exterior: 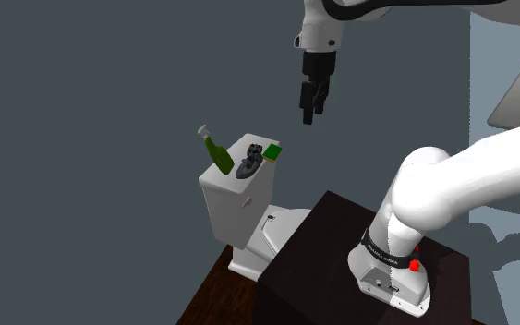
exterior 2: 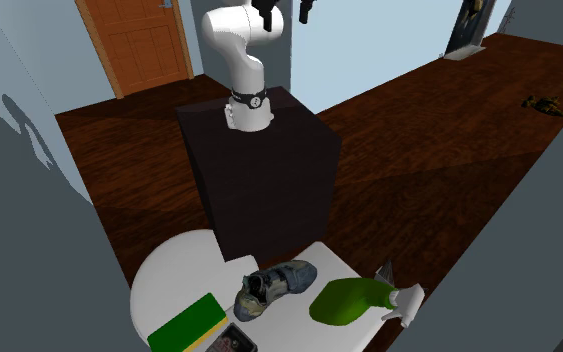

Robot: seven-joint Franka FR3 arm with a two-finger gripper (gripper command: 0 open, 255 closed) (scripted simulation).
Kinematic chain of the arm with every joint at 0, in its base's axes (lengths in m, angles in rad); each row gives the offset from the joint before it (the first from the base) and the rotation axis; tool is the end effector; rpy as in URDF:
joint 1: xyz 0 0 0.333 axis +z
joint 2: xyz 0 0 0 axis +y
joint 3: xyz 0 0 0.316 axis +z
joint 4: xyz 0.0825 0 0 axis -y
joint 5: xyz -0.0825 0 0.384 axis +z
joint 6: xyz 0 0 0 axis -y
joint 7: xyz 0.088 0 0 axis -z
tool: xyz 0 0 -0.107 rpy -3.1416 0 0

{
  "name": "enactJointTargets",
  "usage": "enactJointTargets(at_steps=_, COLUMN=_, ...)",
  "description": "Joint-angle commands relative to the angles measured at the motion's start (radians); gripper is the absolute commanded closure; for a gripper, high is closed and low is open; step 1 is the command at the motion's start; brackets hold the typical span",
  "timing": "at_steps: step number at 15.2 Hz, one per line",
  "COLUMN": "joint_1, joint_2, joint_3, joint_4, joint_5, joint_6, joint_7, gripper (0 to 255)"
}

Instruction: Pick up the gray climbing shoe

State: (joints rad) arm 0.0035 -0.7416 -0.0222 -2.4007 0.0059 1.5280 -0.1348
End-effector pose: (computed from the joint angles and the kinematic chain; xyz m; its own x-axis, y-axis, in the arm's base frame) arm 0.3104 -0.0066 0.5524 0.9842 0.1239 -0.1268 0.1200 -0.9920 -0.0383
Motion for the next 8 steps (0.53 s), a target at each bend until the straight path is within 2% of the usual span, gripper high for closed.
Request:
enactJointTargets(at_steps=1, joint_1=0.000, joint_2=0.000, joint_3=0.000, joint_4=0.000, joint_5=0.000, joint_6=0.000, joint_7=0.000, gripper=0)
enactJointTargets(at_steps=8, joint_1=-0.040, joint_2=0.179, joint_3=0.004, joint_4=-0.047, joint_5=-0.021, joint_6=0.262, joint_7=0.073, gripper=0)
